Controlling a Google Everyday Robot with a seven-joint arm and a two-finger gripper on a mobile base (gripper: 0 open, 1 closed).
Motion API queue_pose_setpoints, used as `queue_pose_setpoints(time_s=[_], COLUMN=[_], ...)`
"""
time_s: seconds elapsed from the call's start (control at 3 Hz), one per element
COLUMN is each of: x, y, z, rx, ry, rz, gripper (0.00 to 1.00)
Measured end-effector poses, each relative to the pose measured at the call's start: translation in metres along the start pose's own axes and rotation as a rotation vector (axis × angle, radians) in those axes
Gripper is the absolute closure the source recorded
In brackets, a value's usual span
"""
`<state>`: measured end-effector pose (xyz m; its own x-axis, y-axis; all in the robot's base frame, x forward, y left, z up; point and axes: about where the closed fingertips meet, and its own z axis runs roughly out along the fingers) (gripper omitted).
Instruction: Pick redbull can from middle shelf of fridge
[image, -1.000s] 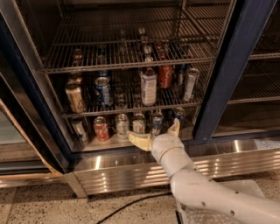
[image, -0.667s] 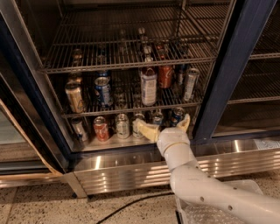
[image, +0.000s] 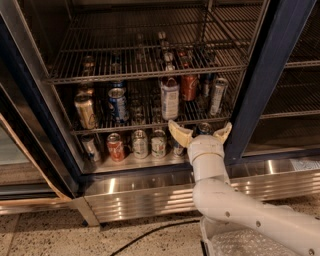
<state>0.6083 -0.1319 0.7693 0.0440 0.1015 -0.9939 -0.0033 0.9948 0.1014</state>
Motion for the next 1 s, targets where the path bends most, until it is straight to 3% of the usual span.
queue_pose_setpoints(time_s=[0.33,0.67,1.0], x=[-0.0003,-0.0003,-0.0003], y=[-0.0089,-0.0089,-0.0089], z=[0.0049,0.0049,0.0049], rx=[0.034,0.034,0.034], ry=[-0.004,-0.004,-0.004], rz=[-0.028,-0.028,-0.028], gripper=[0.00,0.00,0.27])
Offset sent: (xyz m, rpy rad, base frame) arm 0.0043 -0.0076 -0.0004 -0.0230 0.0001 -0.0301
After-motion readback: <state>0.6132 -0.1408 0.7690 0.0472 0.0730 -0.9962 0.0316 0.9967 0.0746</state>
